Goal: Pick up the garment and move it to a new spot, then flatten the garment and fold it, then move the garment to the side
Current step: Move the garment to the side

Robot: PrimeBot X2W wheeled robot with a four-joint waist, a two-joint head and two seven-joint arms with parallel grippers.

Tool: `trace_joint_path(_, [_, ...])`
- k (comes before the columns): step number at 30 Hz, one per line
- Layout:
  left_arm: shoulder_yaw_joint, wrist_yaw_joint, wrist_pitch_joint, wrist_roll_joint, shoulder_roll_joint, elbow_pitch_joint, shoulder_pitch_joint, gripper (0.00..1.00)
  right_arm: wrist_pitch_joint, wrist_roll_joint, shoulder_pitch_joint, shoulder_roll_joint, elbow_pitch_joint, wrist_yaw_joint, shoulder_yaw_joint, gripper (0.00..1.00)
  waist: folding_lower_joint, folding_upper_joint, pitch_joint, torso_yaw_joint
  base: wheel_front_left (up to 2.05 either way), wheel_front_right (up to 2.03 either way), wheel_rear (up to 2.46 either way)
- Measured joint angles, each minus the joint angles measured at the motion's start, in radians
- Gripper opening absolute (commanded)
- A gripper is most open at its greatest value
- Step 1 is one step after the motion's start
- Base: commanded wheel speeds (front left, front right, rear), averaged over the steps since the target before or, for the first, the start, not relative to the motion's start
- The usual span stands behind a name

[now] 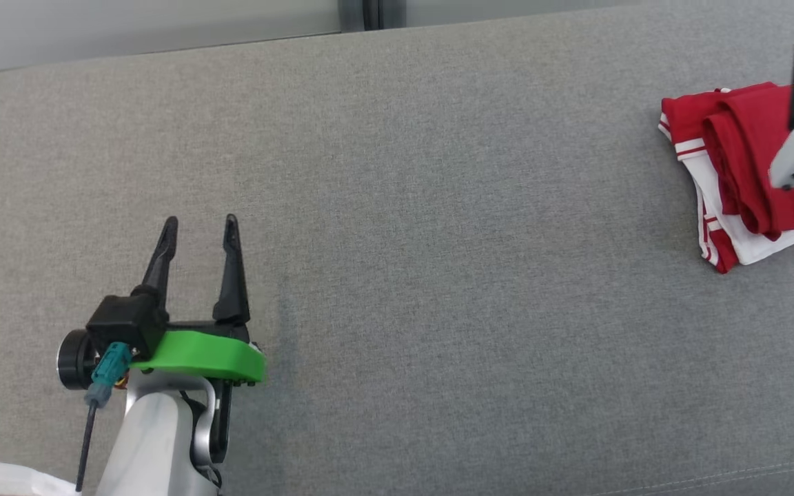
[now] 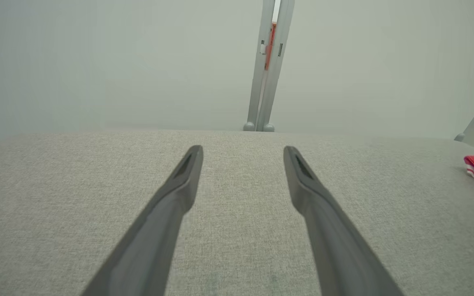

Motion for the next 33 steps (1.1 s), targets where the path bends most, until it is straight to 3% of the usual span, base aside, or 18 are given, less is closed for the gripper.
trace_joint_path(5, [0.04, 0.043, 0.0, -0.031, 0.0, 0.041, 0.003, 1.0, -0.021, 0.044, 0.076, 0.08, -0.069, 0.0, 0.047, 1.0, 0.0, 0.0, -0.056, -0.006, 0.0, 0.0, 0.0])
trace_joint_path(17, [0.025, 0.04, 0.0, -0.052, -0.001, 0.102, 0.094, 1.0, -0.042, 0.079, 0.418, 0.271, -0.321, 0.0, 0.026, 1.0, 0.0, 0.0, -0.169, 0.023, 0.0, 0.0, 0.0])
trace_joint_path(25, [-0.011, 0.051, 0.0, -0.044, -0.001, 0.114, 0.162, 1.0, -0.041, 0.084, 0.653, 0.31, -0.486, 0.0, 0.023, 1.0, 0.0, 0.0, -0.211, 0.073, 0.0, 0.0, 0.0])
trace_joint_path(33, [-0.028, 0.067, 0.0, -0.044, -0.001, 0.078, 0.198, 1.0, -0.038, 0.154, 0.756, 0.31, -0.544, 0.0, 0.068, 1.0, 0.0, 0.0, -0.24, 0.091, 0.0, 0.0, 0.0])
